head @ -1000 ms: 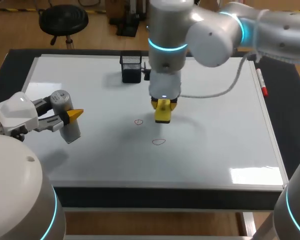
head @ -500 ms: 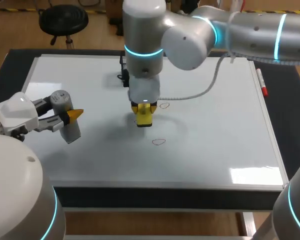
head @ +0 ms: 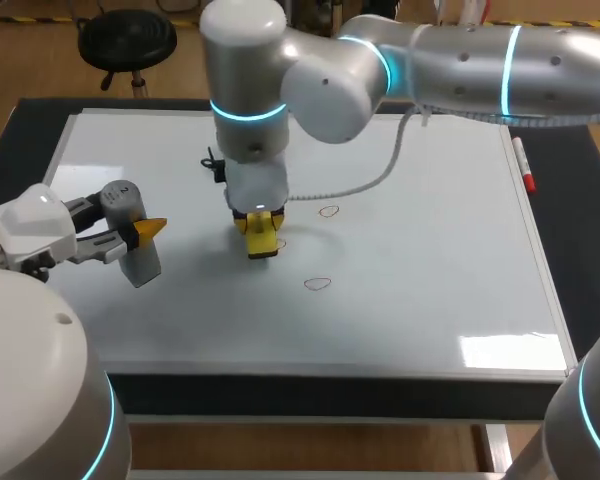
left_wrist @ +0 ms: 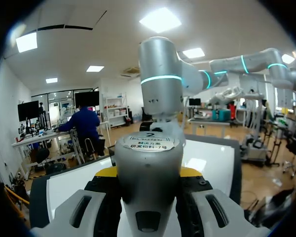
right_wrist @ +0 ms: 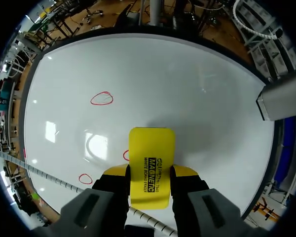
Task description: Pick up the inspection probe, press it on each red-marked spot on the whiteboard one by one, put down the probe, pick up the eraser, and wipe off all the red marks.
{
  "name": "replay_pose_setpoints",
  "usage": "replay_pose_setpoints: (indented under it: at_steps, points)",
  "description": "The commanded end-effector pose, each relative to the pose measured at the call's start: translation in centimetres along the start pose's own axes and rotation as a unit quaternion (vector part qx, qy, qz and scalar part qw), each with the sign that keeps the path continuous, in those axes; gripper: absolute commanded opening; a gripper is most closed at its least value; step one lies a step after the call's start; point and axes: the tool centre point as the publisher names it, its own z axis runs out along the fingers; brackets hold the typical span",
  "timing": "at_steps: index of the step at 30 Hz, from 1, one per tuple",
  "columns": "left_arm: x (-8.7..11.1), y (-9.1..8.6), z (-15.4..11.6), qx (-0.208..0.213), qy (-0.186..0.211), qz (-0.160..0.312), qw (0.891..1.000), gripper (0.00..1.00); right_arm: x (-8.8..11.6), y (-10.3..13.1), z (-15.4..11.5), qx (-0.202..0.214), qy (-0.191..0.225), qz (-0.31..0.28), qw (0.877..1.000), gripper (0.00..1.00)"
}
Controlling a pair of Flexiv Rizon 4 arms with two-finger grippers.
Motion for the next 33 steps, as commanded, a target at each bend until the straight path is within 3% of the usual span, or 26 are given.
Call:
replay_pose_setpoints:
  at_steps: [1, 17, 33]
  points:
    - [0.1, -0.1, 0.3, 0.001, -0.004, 0.001, 1.000, 0.00, -0.6, -0.2, 0.4, -0.001, 0.003, 0.005, 1.000, 0.00]
    - [0.1, -0.1, 0.3, 0.001, -0.004, 0.001, 1.000, 0.00, 0.3, 0.0, 1.2, 0.001, -0.023, 0.028, 0.999, 0.00]
    - [0.1, -0.1, 0.3, 0.001, -0.004, 0.001, 1.000, 0.00, 2.7, 0.4, 2.1, -0.013, -0.020, 0.056, 0.998, 0.00]
